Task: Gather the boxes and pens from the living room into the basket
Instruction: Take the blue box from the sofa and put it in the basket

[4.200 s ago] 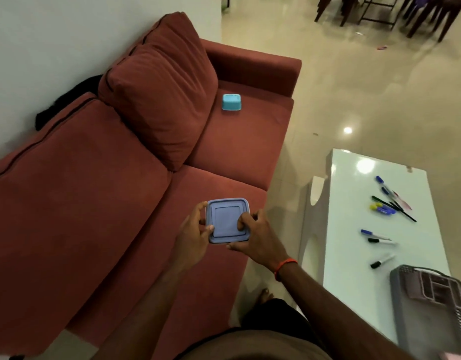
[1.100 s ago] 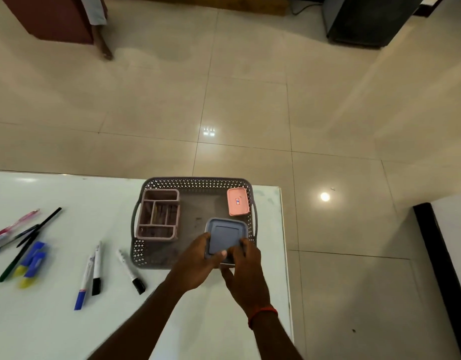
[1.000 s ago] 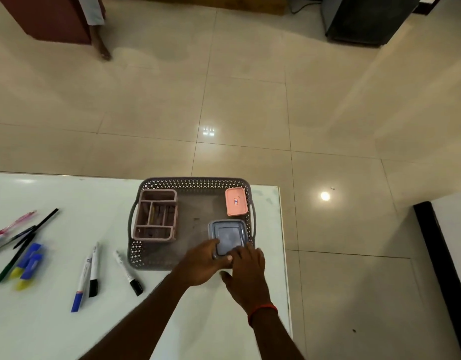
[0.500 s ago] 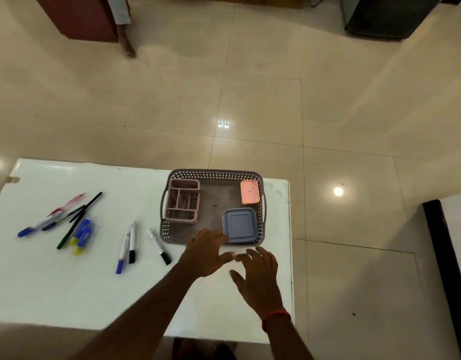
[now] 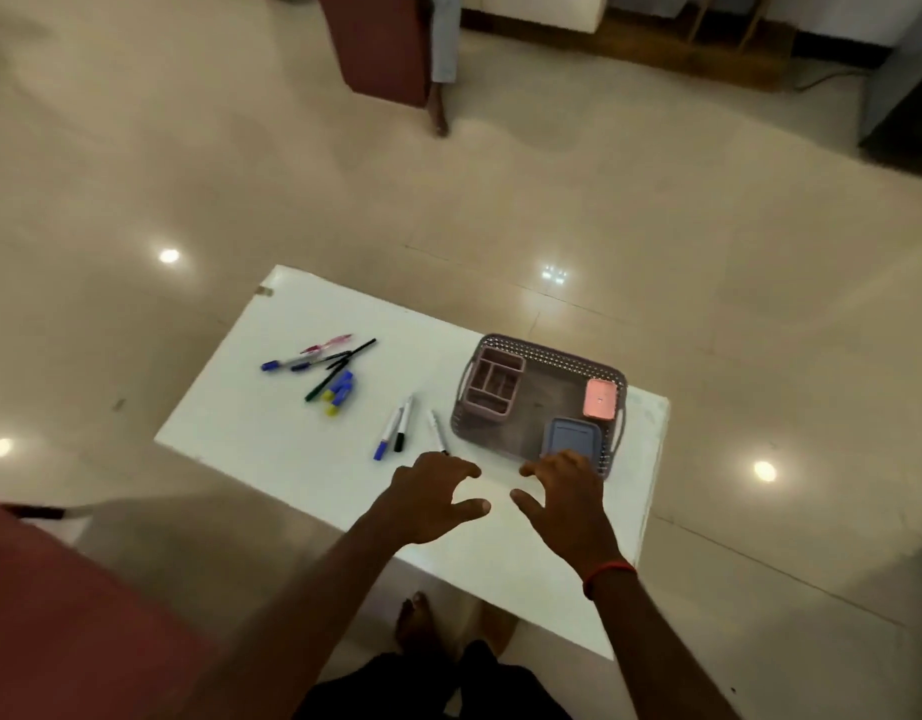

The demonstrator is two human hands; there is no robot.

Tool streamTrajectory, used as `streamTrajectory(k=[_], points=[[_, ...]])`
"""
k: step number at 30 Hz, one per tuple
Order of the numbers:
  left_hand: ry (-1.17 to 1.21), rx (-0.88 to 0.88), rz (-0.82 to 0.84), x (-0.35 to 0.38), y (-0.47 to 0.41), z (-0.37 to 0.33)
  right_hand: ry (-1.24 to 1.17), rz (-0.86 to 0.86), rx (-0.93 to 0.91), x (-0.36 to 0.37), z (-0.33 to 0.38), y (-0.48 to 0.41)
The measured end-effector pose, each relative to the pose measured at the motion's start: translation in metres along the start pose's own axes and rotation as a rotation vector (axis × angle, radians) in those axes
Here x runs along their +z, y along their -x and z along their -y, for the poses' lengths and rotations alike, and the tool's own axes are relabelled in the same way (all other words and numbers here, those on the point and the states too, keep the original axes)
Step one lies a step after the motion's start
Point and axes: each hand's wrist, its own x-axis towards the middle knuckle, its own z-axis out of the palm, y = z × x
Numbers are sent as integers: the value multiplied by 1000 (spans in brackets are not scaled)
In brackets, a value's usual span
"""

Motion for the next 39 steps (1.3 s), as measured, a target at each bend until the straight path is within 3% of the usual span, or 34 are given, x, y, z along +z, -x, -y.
streamTrajectory(k=[17,39], points=[[235,-350,-394,-20,135,89,62,204,-621,7,166,-33],[416,-607,-579,-18,273,250,134,328,-925,110,382,-14]])
